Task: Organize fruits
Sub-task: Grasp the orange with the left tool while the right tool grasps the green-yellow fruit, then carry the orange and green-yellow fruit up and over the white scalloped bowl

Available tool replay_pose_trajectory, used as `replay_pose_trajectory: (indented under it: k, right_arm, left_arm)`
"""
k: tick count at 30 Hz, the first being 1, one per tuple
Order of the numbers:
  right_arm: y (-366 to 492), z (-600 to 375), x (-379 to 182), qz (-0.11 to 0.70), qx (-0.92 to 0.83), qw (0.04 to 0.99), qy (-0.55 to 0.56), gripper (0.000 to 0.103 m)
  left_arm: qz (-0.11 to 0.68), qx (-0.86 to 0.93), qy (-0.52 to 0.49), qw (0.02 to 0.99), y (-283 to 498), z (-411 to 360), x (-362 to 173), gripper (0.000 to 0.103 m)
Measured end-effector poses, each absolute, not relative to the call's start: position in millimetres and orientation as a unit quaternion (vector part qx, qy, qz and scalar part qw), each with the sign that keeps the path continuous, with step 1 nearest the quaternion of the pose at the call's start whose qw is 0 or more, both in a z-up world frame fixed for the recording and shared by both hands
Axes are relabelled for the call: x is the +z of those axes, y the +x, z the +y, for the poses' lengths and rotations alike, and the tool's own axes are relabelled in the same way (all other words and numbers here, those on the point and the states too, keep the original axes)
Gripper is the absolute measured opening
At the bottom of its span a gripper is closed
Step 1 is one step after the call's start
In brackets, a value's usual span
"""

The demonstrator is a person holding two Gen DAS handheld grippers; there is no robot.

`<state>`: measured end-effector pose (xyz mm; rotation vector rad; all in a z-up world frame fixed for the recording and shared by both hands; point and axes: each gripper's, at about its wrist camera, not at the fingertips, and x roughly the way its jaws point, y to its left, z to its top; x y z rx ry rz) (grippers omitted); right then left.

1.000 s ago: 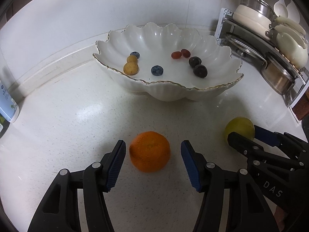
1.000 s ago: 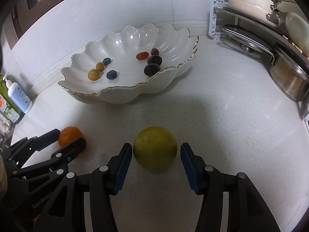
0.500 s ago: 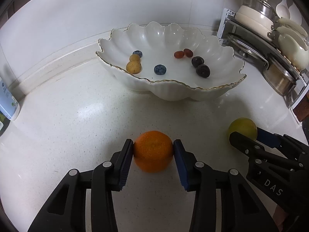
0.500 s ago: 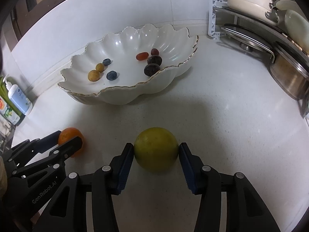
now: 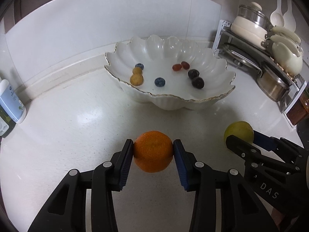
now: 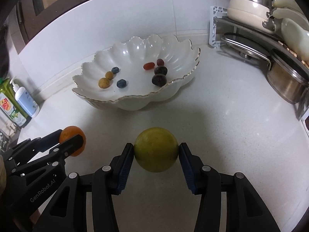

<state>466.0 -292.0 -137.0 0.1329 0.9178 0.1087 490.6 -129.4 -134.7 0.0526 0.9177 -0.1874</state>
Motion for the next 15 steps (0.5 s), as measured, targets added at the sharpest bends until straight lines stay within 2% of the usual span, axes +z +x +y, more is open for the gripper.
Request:
replay_pose_trajectory:
  k: [15]
  right_arm:
    - [437.8,-284.8,-98.8,0.401,0.05,0.913,0.059,0.049]
  left_arm:
    - [0.4,-0.094,0.019,0.911,462.2,-118.8,-95.6,0.042]
